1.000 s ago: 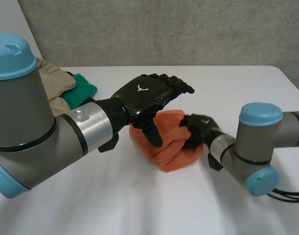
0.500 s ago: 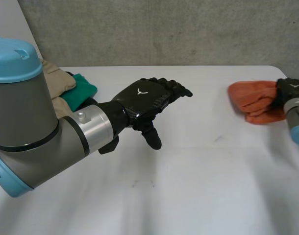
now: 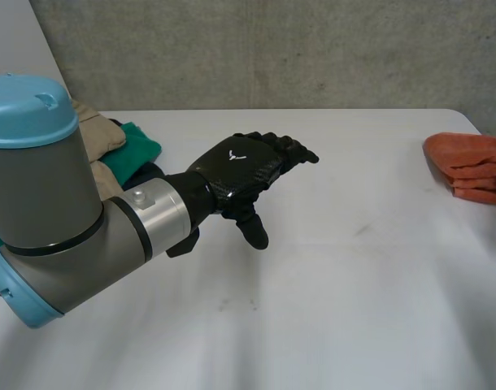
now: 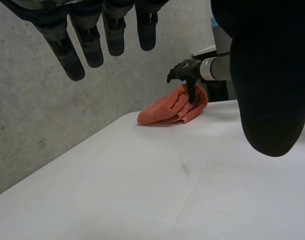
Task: Fold the laundry.
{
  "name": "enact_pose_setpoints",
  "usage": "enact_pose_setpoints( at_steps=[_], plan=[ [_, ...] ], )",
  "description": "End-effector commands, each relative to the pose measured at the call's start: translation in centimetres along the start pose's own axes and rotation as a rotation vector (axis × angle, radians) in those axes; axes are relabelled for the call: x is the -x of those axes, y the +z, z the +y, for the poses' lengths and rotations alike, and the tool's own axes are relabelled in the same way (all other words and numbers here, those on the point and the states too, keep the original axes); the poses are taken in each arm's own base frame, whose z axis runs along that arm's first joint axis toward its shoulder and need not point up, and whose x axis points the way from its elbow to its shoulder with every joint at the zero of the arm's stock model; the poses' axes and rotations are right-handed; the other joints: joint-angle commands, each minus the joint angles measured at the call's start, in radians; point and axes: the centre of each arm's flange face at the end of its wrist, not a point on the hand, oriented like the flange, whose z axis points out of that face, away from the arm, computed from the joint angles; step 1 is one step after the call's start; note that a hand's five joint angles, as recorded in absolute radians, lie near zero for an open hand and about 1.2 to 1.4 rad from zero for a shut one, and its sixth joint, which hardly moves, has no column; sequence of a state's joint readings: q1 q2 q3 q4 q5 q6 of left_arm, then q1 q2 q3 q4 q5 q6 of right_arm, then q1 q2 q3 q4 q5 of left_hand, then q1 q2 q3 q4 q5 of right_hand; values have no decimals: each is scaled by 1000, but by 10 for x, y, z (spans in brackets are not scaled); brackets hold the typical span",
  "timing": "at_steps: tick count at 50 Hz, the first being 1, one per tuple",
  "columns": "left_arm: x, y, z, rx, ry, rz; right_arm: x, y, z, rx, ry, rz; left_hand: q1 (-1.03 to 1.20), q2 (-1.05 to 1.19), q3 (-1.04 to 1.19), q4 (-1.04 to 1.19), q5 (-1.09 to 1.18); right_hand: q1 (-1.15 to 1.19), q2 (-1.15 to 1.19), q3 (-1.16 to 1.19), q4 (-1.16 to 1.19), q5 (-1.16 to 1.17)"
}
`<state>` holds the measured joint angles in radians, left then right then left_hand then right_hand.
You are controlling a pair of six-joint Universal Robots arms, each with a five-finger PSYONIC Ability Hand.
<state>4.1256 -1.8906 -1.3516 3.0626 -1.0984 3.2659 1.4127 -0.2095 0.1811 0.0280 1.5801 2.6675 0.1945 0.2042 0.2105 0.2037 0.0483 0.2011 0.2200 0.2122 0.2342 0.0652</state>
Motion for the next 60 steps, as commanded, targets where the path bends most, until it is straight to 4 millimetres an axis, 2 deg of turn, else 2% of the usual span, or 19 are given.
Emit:
enact_pose_setpoints(
  at_steps=[1,7,15,19,20,23,25,27,28,31,32,36,44,46,48,51,54,55,60],
  plan=[
    [0,0,0,0,0,-1,-2,-2,15,39,-39,17,28,18,12,19,-1,-27,-45,-38,-60,-65],
    [1,-1,-3,-7,2,-5,-10,-29,-18,60,-121,-48,25,15,9,16,-3,-27,-45,-38,-60,-65],
    [25,-3,-15,-60,32,-134,-30,-80,-92,-141,-389,-13,28,18,12,19,-1,-27,-45,-38,-60,-65],
    [63,-6,-31,-158,77,-290,0,-120,-115,-215,-403,-80,28,18,12,19,-1,-27,-45,-38,-60,-65],
    [86,-8,-37,-205,102,-366,15,-138,-122,-245,-392,-132,28,18,12,19,-1,-27,-45,-38,-60,-65],
    [119,-12,-44,-256,134,-457,38,-164,-126,-280,-372,-233,22,12,6,13,-6,-27,-45,-38,-60,-65],
    [161,-17,-42,-268,163,-556,56,-194,-131,-321,-345,-346,19,9,3,10,-9,-27,-45,-38,-60,-65],
    [189,-18,-29,-233,177,-611,63,-215,-137,-353,-323,-415,22,12,6,13,-6,-27,-45,-38,-60,-65],
    [215,-19,-17,-197,205,-660,69,-235,-141,-381,-300,-479,25,15,9,16,-4,-27,-45,-38,-60,-65],
    [253,-23,3,-127,272,-728,78,-262,-144,-405,-272,-562,25,15,9,16,-3,-27,-45,-38,-60,-65],
    [275,-25,19,-66,331,-765,84,-278,-145,-418,-263,-605,16,6,0,7,-12,-27,-45,-38,-60,-65],
    [309,-24,63,73,433,-795,97,-306,-141,-411,-254,-683,19,9,3,10,-9,-27,-45,-38,-60,-65],
    [323,-15,134,278,469,-743,101,-319,-126,-365,-258,-722,66,56,50,57,37,-27,-45,-38,-60,-65],
    [324,-13,141,290,468,-739,101,-318,-125,-362,-258,-721,183,173,167,174,154,-27,-45,-38,-60,-65],
    [325,-13,144,296,467,-743,100,-317,-125,-359,-258,-717,563,554,547,554,535,-27,-45,-38,-60,-65],
    [320,-8,134,274,480,-752,100,-315,-126,-363,-260,-711,1199,1190,1184,1190,1171,-27,-45,-38,-60,-65],
    [317,-8,112,236,509,-810,99,-315,-127,-366,-260,-707,1202,1192,1186,1193,1173,-27,-45,-38,-60,-65],
    [310,-5,91,189,532,-851,99,-314,-127,-363,-260,-703,1202,1192,1186,1193,1173,-27,-45,-38,-60,-65],
    [263,2,40,20,517,-864,96,-312,-129,-363,-261,-685,1202,1192,1186,1193,1173,-27,-45,-38,-60,-65]
  ],
)
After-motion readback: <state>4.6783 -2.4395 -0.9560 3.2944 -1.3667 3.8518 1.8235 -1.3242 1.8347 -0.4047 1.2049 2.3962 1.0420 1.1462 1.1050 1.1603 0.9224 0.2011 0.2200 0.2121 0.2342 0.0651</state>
